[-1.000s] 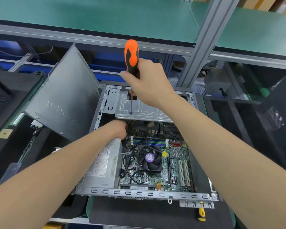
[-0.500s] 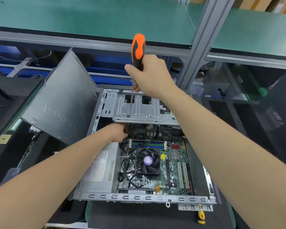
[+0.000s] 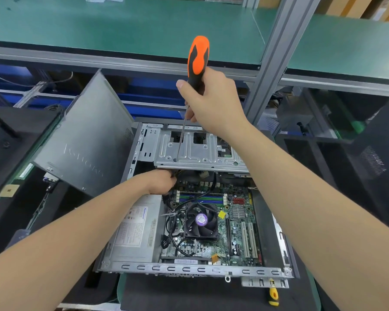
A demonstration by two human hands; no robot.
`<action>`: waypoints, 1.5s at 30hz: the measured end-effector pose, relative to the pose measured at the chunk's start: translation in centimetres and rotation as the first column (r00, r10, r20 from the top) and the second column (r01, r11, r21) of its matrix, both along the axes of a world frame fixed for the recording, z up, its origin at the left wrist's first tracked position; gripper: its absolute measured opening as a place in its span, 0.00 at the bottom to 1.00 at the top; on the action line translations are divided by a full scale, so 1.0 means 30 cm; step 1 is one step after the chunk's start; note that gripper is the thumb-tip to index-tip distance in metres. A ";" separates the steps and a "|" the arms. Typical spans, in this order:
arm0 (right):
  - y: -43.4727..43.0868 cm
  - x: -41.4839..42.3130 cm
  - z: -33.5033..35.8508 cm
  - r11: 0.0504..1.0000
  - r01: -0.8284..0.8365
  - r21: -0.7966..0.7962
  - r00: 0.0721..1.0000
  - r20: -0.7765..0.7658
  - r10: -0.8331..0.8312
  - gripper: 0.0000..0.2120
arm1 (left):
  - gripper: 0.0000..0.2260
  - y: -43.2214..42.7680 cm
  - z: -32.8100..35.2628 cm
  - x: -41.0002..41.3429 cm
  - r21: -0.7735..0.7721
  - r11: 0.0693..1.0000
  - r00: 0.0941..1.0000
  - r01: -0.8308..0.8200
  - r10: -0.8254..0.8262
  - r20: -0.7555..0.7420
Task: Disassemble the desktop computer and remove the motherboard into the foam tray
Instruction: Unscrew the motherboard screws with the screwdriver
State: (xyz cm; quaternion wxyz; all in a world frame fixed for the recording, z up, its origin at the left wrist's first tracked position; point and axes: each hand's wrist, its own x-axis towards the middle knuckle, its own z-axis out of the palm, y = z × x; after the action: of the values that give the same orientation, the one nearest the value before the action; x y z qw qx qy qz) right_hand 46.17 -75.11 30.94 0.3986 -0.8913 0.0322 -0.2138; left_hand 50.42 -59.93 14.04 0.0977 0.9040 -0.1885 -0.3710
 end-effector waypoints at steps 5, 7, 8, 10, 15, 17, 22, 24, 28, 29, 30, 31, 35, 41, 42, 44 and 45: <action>-0.008 -0.055 0.008 0.998 0.027 0.062 0.998 0.052 -0.031 0.16 | 0.19 0.043 0.089 -0.034 -0.014 0.990 0.988 0.142 -0.141 0.067; -0.004 -0.078 0.011 0.996 0.036 0.083 0.996 0.074 -0.042 0.15 | 0.17 0.059 0.126 -0.069 -0.040 0.977 0.966 0.211 -0.203 0.162; 0.009 -0.100 0.022 0.995 0.054 0.080 0.993 0.102 -0.062 0.15 | 0.18 0.074 0.152 -0.088 -0.096 0.968 0.954 0.232 -0.208 0.215; 0.015 -0.130 0.036 0.994 0.088 0.060 0.982 0.161 -0.097 0.15 | 0.18 0.100 0.193 -0.106 -0.254 0.944 0.957 0.212 -0.149 0.248; 0.055 -0.222 0.102 0.987 0.157 0.028 0.933 0.322 -0.157 0.15 | 0.12 0.166 0.256 -0.081 -0.679 0.585 0.885 -0.443 0.163 -0.437; 0.075 -0.256 0.111 0.986 0.166 0.012 0.918 0.364 -0.159 0.15 | 0.08 0.183 0.255 -0.072 -0.602 0.458 0.721 -0.654 0.138 -0.679; 0.119 -0.321 0.096 0.986 0.161 -0.044 0.921 0.366 -0.134 0.14 | 0.09 0.183 0.235 -0.094 -0.540 0.394 0.639 -0.744 0.184 -0.747; 0.117 -0.353 0.092 0.987 0.153 -0.041 0.912 0.391 -0.125 0.14 | 0.09 0.171 0.221 -0.112 -0.591 0.433 0.714 -0.681 0.212 -0.668; 0.081 -0.400 0.114 0.986 0.163 -0.039 0.823 0.557 -0.114 0.16 | 0.06 0.170 0.210 -0.138 -0.727 0.603 0.943 -0.328 0.250 -0.218; 0.074 -0.399 0.109 0.989 0.139 -0.045 0.835 0.542 -0.093 0.16 | 0.07 0.175 0.208 -0.142 -0.749 0.606 0.959 -0.267 0.242 -0.146; 0.070 -0.393 0.095 0.992 0.117 -0.051 0.864 0.498 -0.076 0.16 | 0.08 0.181 0.207 -0.144 -0.772 0.598 0.971 -0.214 0.217 -0.101; 0.068 -0.384 0.069 0.994 0.093 -0.052 0.898 0.435 -0.061 0.15 | 0.08 0.185 0.204 -0.145 -0.790 0.595 0.983 -0.149 0.175 -0.054; 0.071 -0.331 -0.094 1.000 0.019 -0.017 0.982 0.190 -0.016 0.13 | 0.09 0.177 0.179 -0.150 -0.771 0.629 0.984 0.098 0.055 0.170; 0.068 -0.254 -0.245 0.999 -0.016 -0.041 0.996 0.085 0.020 0.12 | 0.04 0.143 0.126 -0.155 -0.724 0.673 0.929 0.154 0.151 0.339; 0.068 -0.244 -0.253 0.999 -0.023 -0.037 0.996 0.081 0.026 0.12 | 0.04 0.140 0.121 -0.153 -0.732 0.665 0.925 0.150 0.167 0.342; 0.067 -0.227 -0.259 0.999 -0.029 -0.030 0.995 0.098 0.032 0.12 | 0.04 0.131 0.114 -0.148 -0.748 0.650 0.922 0.134 0.195 0.335; 0.067 -0.219 -0.258 0.999 -0.028 -0.037 0.994 0.103 0.031 0.12 | 0.03 0.127 0.110 -0.147 -0.753 0.647 0.921 0.124 0.207 0.330</action>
State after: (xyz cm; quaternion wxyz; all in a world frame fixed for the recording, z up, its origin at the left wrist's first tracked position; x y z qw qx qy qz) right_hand 39.60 -73.10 23.20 0.3870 -0.8863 -0.0056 -0.2542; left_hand 46.00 -56.12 17.33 0.4374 0.8373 -0.3207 -0.0686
